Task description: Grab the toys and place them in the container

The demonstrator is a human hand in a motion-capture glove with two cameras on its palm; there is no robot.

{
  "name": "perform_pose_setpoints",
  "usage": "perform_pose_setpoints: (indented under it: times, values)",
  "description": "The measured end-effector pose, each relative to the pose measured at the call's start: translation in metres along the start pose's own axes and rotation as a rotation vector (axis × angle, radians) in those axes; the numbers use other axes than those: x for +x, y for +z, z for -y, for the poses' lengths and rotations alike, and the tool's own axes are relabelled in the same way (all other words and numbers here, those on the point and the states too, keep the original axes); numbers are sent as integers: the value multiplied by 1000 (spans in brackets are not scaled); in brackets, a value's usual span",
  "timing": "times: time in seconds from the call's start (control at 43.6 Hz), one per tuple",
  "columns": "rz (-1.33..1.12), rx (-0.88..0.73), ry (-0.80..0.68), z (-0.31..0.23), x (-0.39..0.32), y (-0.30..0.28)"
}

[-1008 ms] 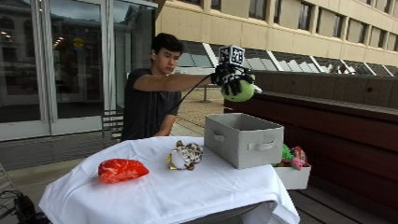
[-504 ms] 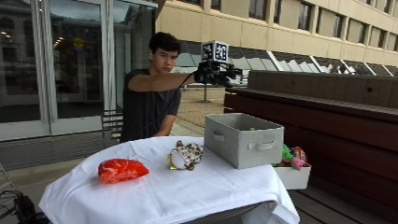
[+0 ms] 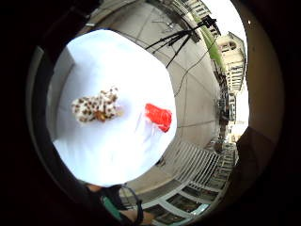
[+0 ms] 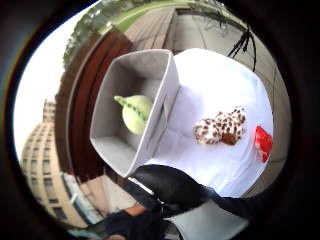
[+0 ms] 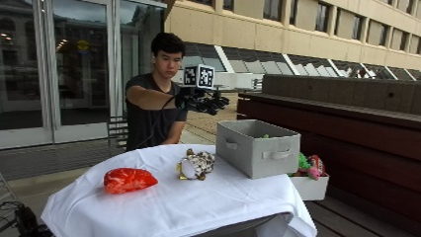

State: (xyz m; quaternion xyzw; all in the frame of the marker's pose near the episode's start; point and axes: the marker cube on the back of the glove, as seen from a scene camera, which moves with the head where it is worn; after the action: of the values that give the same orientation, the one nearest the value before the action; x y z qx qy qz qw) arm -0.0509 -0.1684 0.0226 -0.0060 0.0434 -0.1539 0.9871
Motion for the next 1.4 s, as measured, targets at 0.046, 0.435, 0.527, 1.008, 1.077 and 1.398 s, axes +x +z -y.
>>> perform_pose_setpoints:
  times: [0.046,0.435,0.527,1.008,1.077,1.398]
  values:
    - [4,-3,-7,-3,7,13]
    - [22,-49,-186,-14,23,107]
    - [17,-54,-218,-15,21,125]
    - [56,-111,-185,-11,20,208]
    - [76,-115,-159,-12,20,211]
    - [66,-166,-164,-10,23,194]
